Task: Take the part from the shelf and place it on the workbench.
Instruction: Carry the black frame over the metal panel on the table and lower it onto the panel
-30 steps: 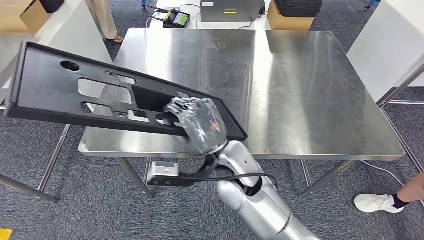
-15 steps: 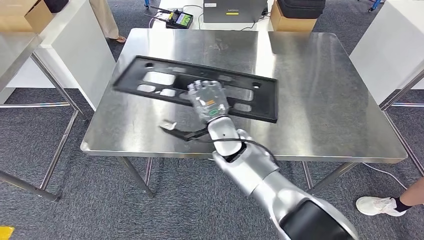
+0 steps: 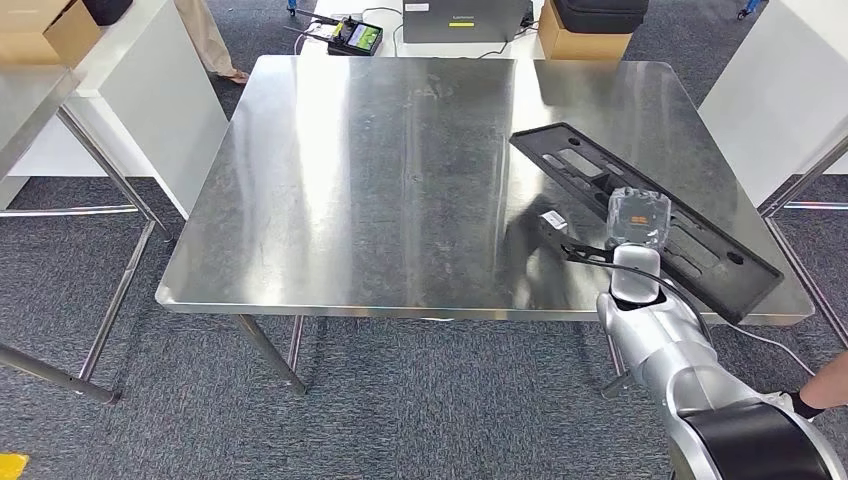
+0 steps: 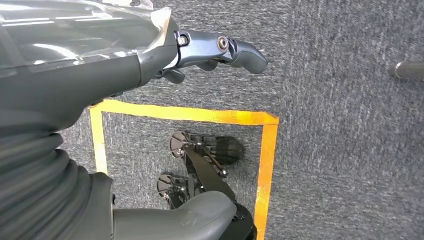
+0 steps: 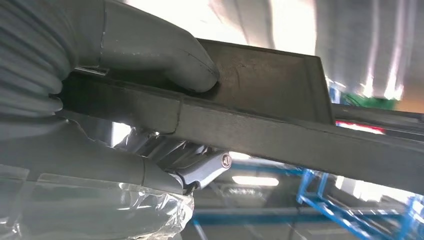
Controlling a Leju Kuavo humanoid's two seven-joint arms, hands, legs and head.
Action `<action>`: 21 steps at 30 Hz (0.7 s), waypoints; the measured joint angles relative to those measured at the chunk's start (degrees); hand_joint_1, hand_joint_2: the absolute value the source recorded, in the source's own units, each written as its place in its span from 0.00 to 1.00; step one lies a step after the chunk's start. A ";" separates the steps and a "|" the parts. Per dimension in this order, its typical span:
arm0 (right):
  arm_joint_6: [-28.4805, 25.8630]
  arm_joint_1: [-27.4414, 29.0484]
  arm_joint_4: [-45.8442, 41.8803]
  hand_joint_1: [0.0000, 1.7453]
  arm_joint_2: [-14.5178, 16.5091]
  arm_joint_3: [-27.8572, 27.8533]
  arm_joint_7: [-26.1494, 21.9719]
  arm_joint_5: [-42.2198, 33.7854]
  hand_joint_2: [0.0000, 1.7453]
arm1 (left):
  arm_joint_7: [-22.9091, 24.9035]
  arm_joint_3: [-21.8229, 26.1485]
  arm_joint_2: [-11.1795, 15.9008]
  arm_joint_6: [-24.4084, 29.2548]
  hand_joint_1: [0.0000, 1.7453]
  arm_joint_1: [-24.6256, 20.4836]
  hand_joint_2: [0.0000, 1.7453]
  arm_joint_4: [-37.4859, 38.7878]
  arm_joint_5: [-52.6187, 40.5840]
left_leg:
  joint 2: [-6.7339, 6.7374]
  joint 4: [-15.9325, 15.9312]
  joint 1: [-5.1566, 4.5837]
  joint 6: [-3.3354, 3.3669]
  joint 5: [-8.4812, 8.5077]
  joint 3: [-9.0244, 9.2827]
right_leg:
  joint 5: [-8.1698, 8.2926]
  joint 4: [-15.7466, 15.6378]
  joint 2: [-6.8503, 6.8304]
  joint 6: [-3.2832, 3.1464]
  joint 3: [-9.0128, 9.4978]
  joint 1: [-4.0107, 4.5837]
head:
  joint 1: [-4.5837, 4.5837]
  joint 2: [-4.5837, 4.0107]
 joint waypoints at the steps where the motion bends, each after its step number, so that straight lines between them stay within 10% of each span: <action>1: -0.03 0.49 -0.11 0.00 -0.50 -0.47 -0.10 0.02 0.00 | -0.17 -0.02 0.03 -0.03 0.00 -0.01 1.00 0.00 -0.27 | 0.03 -0.03 0.01 0.00 0.00 0.02 | 0.00 0.00 0.02 0.00 -0.01 0.00 | -0.01 0.00; 11: -1.61 2.13 -0.47 0.00 -2.46 -1.75 -0.62 0.11 0.00 | -0.53 -0.61 0.11 1.37 0.00 -0.13 1.00 0.00 -1.56 | 0.09 -0.28 0.15 -0.01 0.03 0.18 | 0.00 0.00 0.08 -0.02 -0.03 0.03 | -0.02 0.00; 15: -1.66 2.40 -0.49 0.00 -2.57 -1.78 -0.61 0.13 0.00 | 0.22 -0.68 0.10 1.61 0.00 -0.22 0.00 0.00 -1.64 | 0.10 -0.31 0.15 -0.01 0.03 0.19 | -0.01 0.00 0.10 -0.02 -0.06 0.03 | -0.01 0.00; 21: -1.81 2.48 -0.47 0.00 -2.80 -1.84 -0.77 0.13 0.00 | 0.73 -0.74 0.09 2.09 0.00 -0.28 0.00 0.00 -1.91 | 0.10 -0.32 0.14 -0.01 0.02 0.19 | -0.01 0.00 0.10 -0.02 -0.07 0.03 | -0.01 0.00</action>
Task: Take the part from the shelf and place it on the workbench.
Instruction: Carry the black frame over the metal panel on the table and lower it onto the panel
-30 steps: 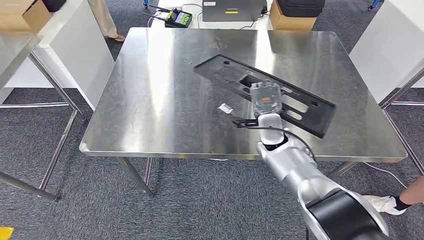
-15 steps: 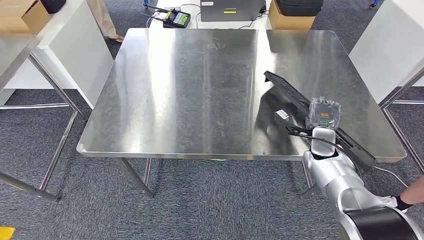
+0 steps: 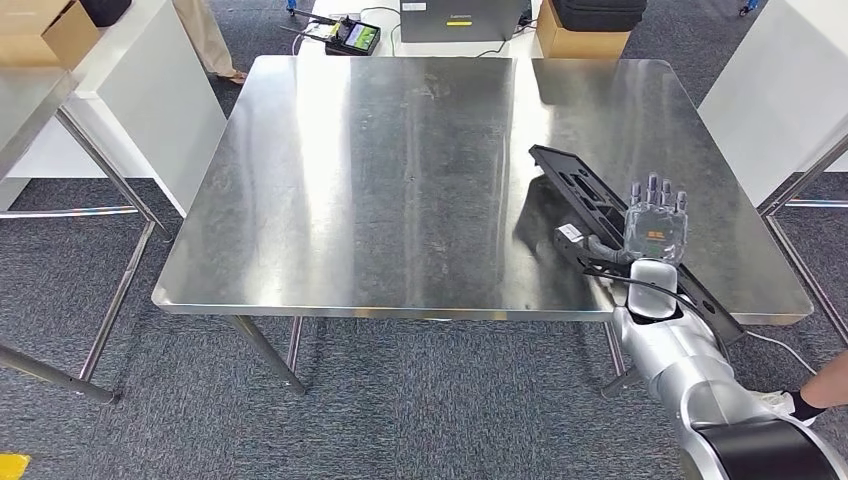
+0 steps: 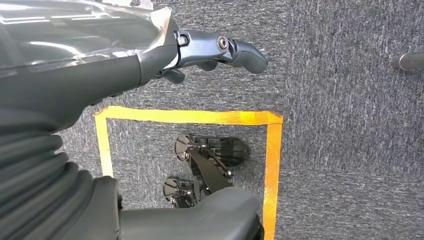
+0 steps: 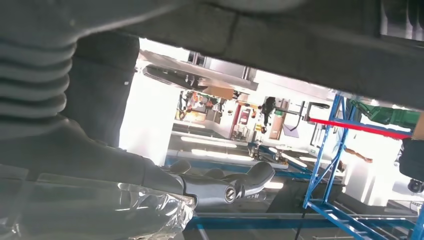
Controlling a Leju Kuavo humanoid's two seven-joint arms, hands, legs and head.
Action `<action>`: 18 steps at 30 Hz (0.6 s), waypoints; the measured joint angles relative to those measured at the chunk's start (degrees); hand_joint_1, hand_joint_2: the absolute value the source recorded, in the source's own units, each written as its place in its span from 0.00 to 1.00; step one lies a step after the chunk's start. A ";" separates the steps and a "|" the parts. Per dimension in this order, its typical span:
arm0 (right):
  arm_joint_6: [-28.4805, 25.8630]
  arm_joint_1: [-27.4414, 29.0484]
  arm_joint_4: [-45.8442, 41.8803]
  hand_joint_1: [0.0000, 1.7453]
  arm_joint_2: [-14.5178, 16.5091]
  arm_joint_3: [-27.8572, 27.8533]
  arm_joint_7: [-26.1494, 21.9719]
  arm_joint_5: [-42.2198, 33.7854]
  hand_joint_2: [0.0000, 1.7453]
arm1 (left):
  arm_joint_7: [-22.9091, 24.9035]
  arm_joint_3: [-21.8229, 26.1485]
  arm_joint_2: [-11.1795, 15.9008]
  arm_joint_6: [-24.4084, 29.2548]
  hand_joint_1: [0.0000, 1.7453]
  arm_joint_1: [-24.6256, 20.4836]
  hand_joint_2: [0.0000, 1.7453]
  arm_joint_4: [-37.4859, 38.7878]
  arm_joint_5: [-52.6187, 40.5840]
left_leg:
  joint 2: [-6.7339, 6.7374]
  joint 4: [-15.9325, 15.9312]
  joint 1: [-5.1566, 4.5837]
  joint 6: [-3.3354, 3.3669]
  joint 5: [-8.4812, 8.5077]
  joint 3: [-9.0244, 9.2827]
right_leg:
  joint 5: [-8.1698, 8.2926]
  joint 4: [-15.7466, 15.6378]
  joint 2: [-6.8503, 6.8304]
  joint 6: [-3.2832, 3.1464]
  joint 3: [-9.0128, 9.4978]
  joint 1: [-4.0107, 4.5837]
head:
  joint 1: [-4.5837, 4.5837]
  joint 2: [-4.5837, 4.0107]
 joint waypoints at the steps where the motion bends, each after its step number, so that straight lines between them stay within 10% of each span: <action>1: -0.05 0.00 0.00 0.00 -0.03 -0.01 -0.04 0.00 0.00 | 0.03 -0.01 0.00 0.04 0.00 -0.01 0.00 0.00 -0.04 | 0.00 0.00 0.00 0.00 0.00 0.00 | 0.00 0.00 0.00 0.00 0.00 0.00 | 0.00 0.00; 18: -3.39 -0.01 0.67 0.00 -0.08 -0.06 -0.67 0.00 0.00 | 0.38 -0.17 0.00 1.18 0.00 -0.27 0.00 0.00 -0.57 | -0.01 0.00 -0.02 0.00 0.00 0.00 | 0.00 0.00 0.00 0.00 0.02 -0.01 | 0.00 0.00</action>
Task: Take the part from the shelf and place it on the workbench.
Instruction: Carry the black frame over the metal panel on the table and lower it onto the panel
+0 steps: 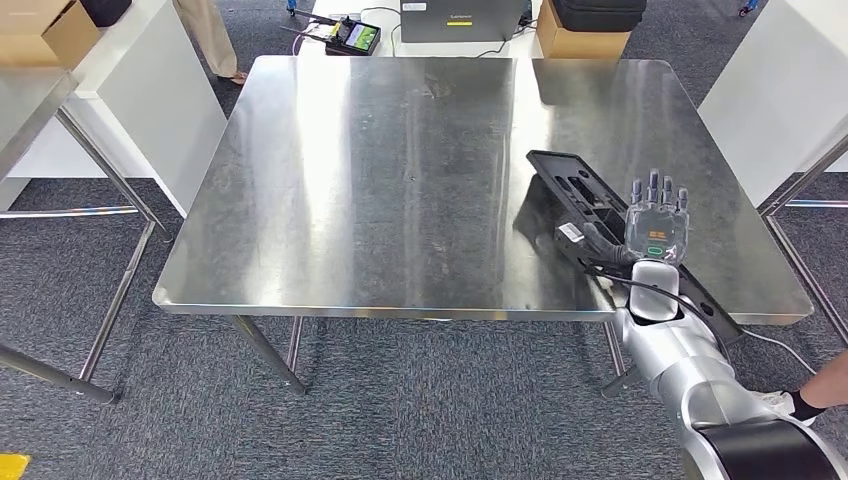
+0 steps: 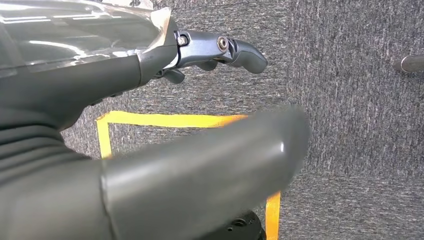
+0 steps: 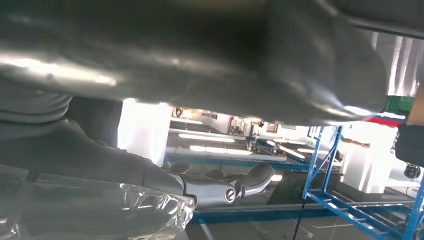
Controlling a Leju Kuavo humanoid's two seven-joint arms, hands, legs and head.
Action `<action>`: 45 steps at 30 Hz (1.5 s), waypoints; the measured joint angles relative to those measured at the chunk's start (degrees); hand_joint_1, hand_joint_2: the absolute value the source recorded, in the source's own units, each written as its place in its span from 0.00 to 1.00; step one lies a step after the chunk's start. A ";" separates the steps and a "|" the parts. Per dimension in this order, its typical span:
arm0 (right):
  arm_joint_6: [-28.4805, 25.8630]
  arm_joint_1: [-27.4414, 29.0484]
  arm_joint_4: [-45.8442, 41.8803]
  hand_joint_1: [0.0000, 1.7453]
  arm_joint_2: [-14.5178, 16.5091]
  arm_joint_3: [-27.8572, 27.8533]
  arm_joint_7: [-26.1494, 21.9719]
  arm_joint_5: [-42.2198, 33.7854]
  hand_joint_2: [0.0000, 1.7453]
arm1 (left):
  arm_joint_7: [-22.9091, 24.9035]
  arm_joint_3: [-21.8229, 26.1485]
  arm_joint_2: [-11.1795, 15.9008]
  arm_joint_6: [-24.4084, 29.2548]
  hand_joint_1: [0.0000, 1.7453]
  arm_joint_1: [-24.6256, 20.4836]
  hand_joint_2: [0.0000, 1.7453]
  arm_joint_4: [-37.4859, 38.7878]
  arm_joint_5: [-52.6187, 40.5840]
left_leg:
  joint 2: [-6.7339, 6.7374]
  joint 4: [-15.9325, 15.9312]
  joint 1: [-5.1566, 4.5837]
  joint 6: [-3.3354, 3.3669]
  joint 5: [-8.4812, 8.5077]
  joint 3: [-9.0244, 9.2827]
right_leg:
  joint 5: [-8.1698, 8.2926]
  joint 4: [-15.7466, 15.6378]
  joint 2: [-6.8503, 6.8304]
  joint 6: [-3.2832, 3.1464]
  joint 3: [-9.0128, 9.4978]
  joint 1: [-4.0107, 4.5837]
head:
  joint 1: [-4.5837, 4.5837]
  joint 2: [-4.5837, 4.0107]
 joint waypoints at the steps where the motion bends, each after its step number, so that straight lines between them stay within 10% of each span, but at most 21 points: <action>1: -0.07 0.00 0.09 0.00 0.03 0.00 -0.04 0.00 0.00 | 0.02 0.01 0.00 0.03 0.00 -0.01 0.00 0.00 0.01 | 0.00 0.00 0.00 0.00 0.00 0.00 | 0.00 0.00 0.00 0.00 0.00 0.00 | 0.00 0.00; 18: -4.47 0.31 0.41 0.00 1.60 -2.92 -6.72 -3.90 0.00 | 0.39 0.02 0.00 0.51 0.00 -0.03 0.00 0.00 0.00 | 0.00 -0.01 0.00 0.00 0.00 0.00 | 0.00 0.00 0.00 0.00 0.04 0.01 | 0.01 0.00; 25: 6.74 7.83 -21.78 0.00 12.45 -19.23 -46.43 -58.07 0.00 | 0.50 -0.07 0.00 0.74 0.00 -0.21 0.00 0.00 -0.34 | -0.13 -0.06 0.06 -0.03 0.02 0.04 | -0.04 0.00 -0.14 -0.03 0.05 0.03 | -0.02 0.00; 38: 10.80 20.05 -55.04 0.00 16.83 -12.82 -55.83 -78.48 0.00 | 0.49 0.03 0.17 1.37 0.00 -0.05 0.00 0.00 0.06 | -0.05 -0.13 0.01 -0.05 0.00 0.06 | -0.07 0.00 -0.12 -0.06 0.05 0.03 | 0.01 0.00; 45: 34.01 31.85 -71.07 0.00 16.73 -3.45 -59.88 -110.77 0.00 | 0.30 0.11 0.20 1.94 0.00 0.05 0.00 0.00 1.20 | -0.06 -0.15 0.02 -0.08 -0.05 0.05 | -0.10 -0.02 -0.12 -0.08 0.00 0.03 | 0.01 0.00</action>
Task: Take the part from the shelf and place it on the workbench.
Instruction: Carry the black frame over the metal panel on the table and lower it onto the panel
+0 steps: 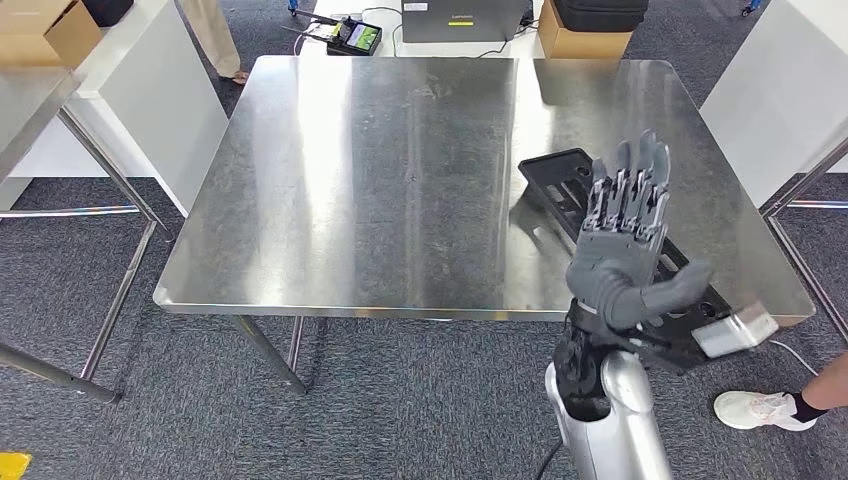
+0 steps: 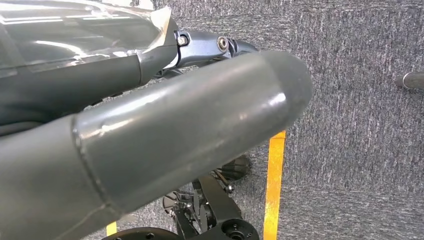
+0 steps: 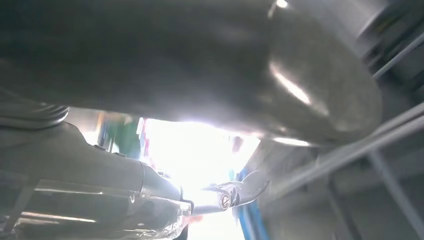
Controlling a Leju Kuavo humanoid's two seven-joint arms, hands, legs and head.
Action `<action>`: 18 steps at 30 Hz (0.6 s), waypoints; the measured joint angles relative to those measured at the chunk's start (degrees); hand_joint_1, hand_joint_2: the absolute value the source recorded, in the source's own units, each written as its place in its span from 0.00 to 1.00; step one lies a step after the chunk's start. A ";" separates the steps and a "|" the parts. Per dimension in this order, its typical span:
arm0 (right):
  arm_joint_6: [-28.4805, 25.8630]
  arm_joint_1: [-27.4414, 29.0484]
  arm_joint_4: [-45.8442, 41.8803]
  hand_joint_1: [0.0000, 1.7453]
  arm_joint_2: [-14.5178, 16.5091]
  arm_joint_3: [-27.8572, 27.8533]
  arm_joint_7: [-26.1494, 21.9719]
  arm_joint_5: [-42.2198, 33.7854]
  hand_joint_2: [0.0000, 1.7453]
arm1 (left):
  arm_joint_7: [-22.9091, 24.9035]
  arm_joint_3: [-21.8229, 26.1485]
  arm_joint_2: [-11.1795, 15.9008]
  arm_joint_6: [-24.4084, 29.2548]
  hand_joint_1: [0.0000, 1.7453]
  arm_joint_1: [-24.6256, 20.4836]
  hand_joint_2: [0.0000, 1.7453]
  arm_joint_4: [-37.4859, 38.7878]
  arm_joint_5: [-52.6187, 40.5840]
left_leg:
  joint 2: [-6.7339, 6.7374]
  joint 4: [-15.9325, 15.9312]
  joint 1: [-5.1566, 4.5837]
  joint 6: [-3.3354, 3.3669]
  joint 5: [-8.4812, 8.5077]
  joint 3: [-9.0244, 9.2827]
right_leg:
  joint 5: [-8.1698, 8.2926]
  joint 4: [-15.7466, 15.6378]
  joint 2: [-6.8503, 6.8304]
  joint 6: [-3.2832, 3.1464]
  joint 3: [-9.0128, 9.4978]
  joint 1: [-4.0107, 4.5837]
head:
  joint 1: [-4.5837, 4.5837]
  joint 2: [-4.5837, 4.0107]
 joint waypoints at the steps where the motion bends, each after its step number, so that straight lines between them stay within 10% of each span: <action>1: 2.19 1.47 -1.47 0.00 0.00 0.80 -0.24 -1.66 0.00 | 0.00 0.03 0.00 0.12 0.00 -0.01 0.00 0.00 0.07 | 0.01 -0.01 0.00 -0.01 -0.01 0.00 | 0.00 0.00 0.02 0.00 0.00 0.00 | 0.00 0.00; 11: 22.19 16.60 -10.09 0.00 2.37 6.03 -3.71 -4.26 0.00 | 0.77 2.69 -0.34 4.40 0.00 -0.01 0.00 0.00 4.54 | 0.01 -0.03 0.01 -0.08 -0.25 0.29 | -0.26 -0.03 0.01 0.04 -0.22 0.00 | -0.01 0.00; 18: 24.60 20.33 -10.46 0.00 4.67 5.16 -3.90 -7.46 0.00 | 0.44 5.10 -1.04 5.03 0.00 -0.02 0.00 0.00 6.08 | 0.03 0.00 -0.06 -0.06 -0.27 0.30 | -0.25 -0.06 0.05 0.07 -0.21 -0.14 | 0.01 0.00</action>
